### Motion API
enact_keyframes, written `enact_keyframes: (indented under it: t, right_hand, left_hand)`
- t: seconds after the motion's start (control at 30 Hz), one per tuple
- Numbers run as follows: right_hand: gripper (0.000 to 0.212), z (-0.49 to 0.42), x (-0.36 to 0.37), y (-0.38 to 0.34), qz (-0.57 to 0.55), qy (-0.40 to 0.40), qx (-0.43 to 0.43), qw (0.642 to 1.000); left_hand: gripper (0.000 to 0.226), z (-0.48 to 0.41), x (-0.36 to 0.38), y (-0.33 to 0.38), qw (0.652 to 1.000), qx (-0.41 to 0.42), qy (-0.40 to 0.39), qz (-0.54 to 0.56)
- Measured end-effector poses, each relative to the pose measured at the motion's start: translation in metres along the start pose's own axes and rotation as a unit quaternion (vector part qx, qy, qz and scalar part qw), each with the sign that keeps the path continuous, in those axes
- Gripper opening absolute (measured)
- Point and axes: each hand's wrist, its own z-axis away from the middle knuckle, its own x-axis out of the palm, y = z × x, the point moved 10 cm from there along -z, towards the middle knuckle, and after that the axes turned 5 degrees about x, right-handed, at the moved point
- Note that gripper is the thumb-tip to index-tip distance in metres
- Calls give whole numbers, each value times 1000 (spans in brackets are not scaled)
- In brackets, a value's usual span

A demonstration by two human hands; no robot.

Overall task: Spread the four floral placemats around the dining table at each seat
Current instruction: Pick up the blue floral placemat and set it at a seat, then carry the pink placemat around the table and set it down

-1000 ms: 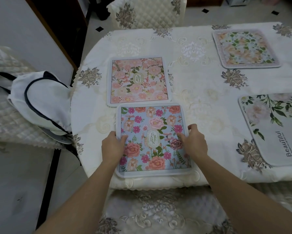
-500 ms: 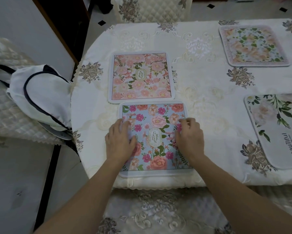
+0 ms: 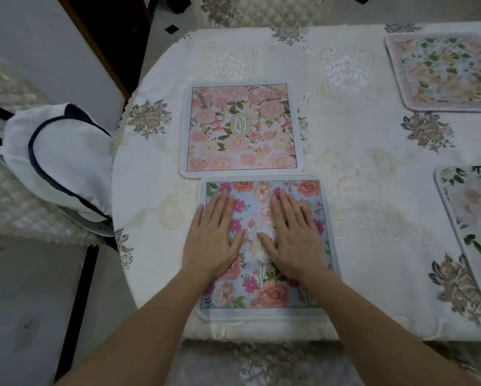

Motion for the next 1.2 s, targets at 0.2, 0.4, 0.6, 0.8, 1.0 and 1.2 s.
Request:
enact_keyframes:
  t: [0.2, 0.4, 0.6, 0.8, 1.0, 1.2]
  right_hand:
    - [83, 9, -2, 37, -3, -7, 28, 1000]
    - [83, 14, -7, 60, -9, -20, 19, 1000]
    - [85, 16, -20, 73, -35, -54, 20, 998]
    - [77, -3, -70, 86, -87, -15, 41, 995]
    - [67, -54, -116, 86, -92, 31, 45, 994]
    - [64, -123, -119, 86, -120, 29, 99, 987]
  left_hand:
    - [77, 7, -1, -16, 1000, -24, -13, 15]
    - [78, 6, -3, -16, 999, -20, -32, 13]
    - [79, 2, -15, -16, 998, -30, -62, 4]
    - [60, -4, -79, -21, 991, -96, 42, 85]
    - [61, -27, -114, -57, 959, -221, 83, 159]
    - [61, -84, -103, -103, 932, -264, 112, 221]
